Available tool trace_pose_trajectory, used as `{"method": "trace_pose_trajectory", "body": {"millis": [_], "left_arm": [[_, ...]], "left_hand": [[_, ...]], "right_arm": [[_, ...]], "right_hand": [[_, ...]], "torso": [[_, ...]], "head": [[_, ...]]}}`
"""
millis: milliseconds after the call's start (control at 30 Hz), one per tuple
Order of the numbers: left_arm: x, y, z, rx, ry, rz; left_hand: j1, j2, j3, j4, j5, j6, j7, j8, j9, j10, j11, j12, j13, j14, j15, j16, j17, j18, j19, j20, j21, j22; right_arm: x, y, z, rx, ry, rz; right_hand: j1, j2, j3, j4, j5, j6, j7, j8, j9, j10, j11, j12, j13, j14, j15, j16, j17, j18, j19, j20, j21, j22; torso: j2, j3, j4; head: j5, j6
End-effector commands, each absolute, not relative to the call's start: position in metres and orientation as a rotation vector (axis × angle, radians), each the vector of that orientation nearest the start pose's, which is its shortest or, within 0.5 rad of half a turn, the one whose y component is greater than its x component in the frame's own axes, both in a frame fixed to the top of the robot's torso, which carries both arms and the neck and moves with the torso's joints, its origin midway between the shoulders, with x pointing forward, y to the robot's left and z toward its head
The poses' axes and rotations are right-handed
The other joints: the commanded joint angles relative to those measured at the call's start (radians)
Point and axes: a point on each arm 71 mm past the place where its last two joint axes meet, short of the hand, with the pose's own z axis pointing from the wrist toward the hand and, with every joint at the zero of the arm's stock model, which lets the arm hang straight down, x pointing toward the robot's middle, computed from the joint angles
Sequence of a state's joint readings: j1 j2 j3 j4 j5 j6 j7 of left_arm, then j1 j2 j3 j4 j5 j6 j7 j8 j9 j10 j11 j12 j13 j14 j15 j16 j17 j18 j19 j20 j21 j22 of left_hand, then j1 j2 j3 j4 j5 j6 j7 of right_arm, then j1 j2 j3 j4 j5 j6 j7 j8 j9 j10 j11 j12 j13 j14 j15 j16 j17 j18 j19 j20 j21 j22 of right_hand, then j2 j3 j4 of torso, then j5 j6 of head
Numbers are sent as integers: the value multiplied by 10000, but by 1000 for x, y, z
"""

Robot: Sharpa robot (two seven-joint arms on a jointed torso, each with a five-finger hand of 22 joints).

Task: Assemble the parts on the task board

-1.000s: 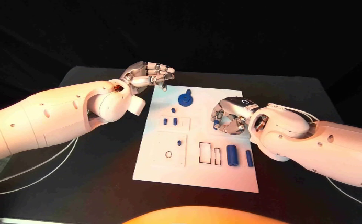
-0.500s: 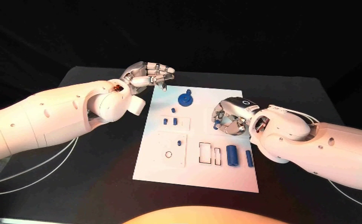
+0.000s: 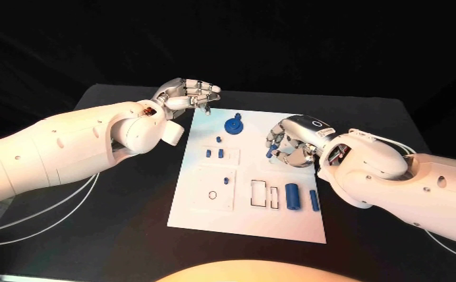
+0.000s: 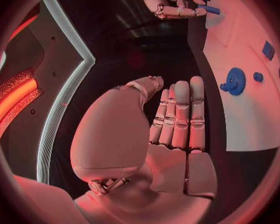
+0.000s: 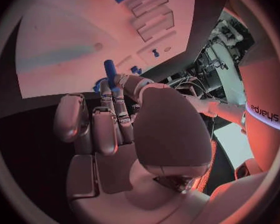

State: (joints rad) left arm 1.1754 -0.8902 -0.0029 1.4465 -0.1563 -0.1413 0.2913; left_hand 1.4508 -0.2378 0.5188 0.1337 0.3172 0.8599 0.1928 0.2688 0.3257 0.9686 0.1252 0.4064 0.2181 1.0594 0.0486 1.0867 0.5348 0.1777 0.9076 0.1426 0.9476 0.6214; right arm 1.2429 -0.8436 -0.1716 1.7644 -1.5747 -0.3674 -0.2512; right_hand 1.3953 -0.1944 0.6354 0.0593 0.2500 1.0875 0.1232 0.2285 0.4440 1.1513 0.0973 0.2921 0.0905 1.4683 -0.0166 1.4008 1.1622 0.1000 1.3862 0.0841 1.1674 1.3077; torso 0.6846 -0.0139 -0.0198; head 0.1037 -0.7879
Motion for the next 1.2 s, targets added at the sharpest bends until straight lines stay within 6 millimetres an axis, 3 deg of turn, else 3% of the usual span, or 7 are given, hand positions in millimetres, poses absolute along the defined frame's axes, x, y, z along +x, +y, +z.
{"method": "trace_pose_trajectory", "body": {"millis": [33, 300, 500, 667, 800, 1200], "left_arm": [[498, 243, -185, -10017, 15668, -15221], [498, 242, -185, -10014, 15672, -15239], [498, 238, -186, -9988, 15706, -15332], [498, 236, -186, -9979, 15738, -15392], [498, 235, -186, -9978, 15747, -15406], [497, 235, -186, -9977, 15757, -15416]], "left_hand": [[-7, 90, -42, 7, 2, -70, -1, -23, -13, -80, 10, -10, -14, -74, 13, -56, -13, 66, -43, 3, -37, -10], [-8, 111, -49, 6, 4, -75, 3, -16, -16, -90, 13, 1, -16, -78, 15, -57, -16, 67, -41, 6, -48, -18], [-12, 119, -52, 9, 5, -80, 5, -14, -19, -93, 15, 6, -17, -79, 16, -56, -16, 67, -40, 7, -52, -21], [-12, 119, -52, 9, 5, -80, 5, -14, -19, -93, 15, 6, -17, -79, 16, -56, -16, 67, -40, 7, -52, -21], [-12, 119, -52, 9, 5, -80, 5, -14, -19, -93, 15, 6, -17, -79, 16, -56, -16, 67, -40, 7, -52, -21], [-19, 125, -57, 13, 4, -84, 6, -12, -21, -95, 16, 12, -17, -79, 18, -55, -17, 67, -39, 9, -56, -24]], "right_arm": [[415, -133, -182, -2966, 16252, 7493], [398, -105, -176, -3236, 16080, 8572], [383, -68, -188, -3671, 16220, 9695], [373, -48, -200, -3886, 16388, 10285], [369, -39, -207, -3982, 16514, 10511], [367, -29, -225, -4183, 17014, 10519]], "right_hand": [[-3, 58, 86, -46, 21, 44, -4, 77, 29, 519, -450, 41, 109, 278, -74, 41, 18, -131, 45, -36, 60, 410], [-2, 40, 108, -81, 20, 42, -4, 90, 47, 530, -453, 39, 120, 280, -79, 45, 19, -132, 49, -41, 70, 420], [3, 26, 130, -120, 19, 23, 4, 93, 61, 524, -451, 29, 127, 276, -80, 37, -7, -115, 13, -45, -7, 384], [8, 24, 140, -137, 19, 17, 6, 95, 66, 522, -449, 25, 131, 273, -80, 32, -21, -113, 8, -47, -15, 381], [11, 24, 150, -153, 18, 10, 11, 96, 72, 518, -446, 20, 134, 270, -79, 27, -34, -108, -4, -48, -40, 370], [-3, 11, 153, -179, 11, -12, 26, 95, 82, 505, -435, 9, 140, 266, -74, 20, -54, -100, -23, -48, -77, 355]], "torso": [[-1, -3, 0], [2, -4, -15], [11, 8, 19], [14, -10, 16], [20, -20, 2], [12, -2, -5]], "head": [[28, 2], [65, -11], [101, 13], [165, -5], [219, -29], [327, -114]]}}
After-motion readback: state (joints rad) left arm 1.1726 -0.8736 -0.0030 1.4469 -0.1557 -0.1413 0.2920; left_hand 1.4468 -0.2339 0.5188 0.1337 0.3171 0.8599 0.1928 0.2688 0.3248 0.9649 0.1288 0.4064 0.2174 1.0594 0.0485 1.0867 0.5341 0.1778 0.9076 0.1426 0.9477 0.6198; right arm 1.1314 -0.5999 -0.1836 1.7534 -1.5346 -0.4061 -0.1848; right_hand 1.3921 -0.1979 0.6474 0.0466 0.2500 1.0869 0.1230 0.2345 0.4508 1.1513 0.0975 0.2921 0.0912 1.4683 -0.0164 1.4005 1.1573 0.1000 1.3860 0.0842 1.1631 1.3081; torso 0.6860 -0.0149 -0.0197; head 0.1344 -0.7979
